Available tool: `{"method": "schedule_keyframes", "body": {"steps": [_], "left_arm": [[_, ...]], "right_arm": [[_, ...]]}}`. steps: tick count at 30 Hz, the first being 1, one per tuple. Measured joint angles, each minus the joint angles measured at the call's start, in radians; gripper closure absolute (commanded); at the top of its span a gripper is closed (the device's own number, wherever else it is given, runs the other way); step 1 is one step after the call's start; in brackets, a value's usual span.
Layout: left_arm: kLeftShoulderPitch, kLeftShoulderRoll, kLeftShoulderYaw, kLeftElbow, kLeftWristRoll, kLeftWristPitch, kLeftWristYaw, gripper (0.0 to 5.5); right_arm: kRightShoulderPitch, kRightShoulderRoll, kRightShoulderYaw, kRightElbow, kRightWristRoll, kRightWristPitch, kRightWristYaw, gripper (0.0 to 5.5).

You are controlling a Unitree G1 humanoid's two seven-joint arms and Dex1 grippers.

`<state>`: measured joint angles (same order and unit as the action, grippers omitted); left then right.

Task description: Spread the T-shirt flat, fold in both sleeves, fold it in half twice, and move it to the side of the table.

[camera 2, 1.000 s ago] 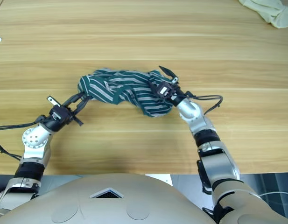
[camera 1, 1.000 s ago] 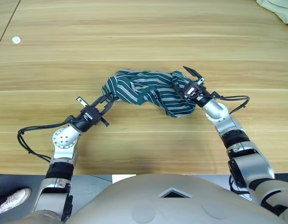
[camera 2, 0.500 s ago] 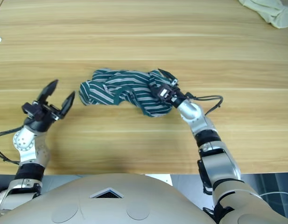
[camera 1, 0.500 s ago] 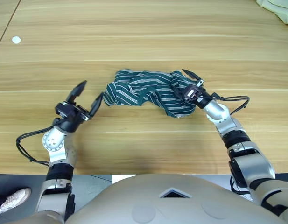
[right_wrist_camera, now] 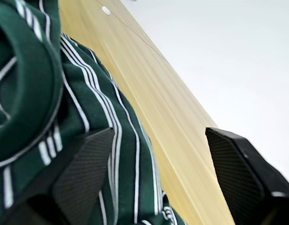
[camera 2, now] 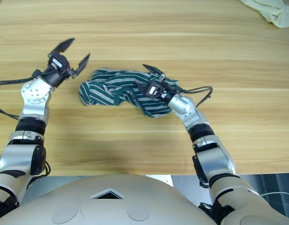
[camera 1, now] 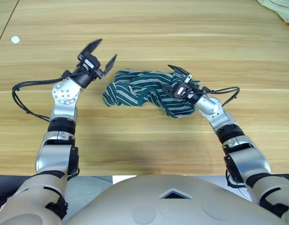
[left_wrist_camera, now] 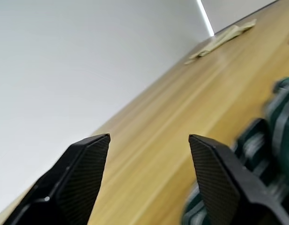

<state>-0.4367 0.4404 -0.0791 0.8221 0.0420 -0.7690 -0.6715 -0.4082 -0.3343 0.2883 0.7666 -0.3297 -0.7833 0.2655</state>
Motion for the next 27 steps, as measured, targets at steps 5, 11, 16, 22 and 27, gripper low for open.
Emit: {"method": "schedule_keyframes", "body": {"steps": [5,11,16,22,27], "left_arm": [[0.199,-0.016,-0.120,-0.121,-0.202,-0.051,-0.364,2.36],[0.422,-0.003,-0.148,-0.441,-0.471,0.060,-0.573,2.36],[0.509,0.008,-0.151,-0.510,-0.440,0.104,-0.566,2.36],[0.456,0.002,-0.088,-0.377,-0.370,0.057,-0.452,2.36],[0.357,-0.039,0.099,-0.576,-0.639,0.239,-0.313,2.36]], "right_arm": [[0.001,-0.004,-0.025,-0.012,0.005,0.019,-0.008,1.90],[-0.012,-0.015,-0.054,0.066,0.007,0.073,-0.055,1.90],[-0.059,-0.017,-0.051,0.173,-0.022,0.112,-0.102,1.90],[-0.043,-0.042,-0.047,0.136,-0.014,0.069,-0.092,1.90],[0.034,-0.068,-0.055,0.059,0.001,0.044,-0.067,1.90]]}}
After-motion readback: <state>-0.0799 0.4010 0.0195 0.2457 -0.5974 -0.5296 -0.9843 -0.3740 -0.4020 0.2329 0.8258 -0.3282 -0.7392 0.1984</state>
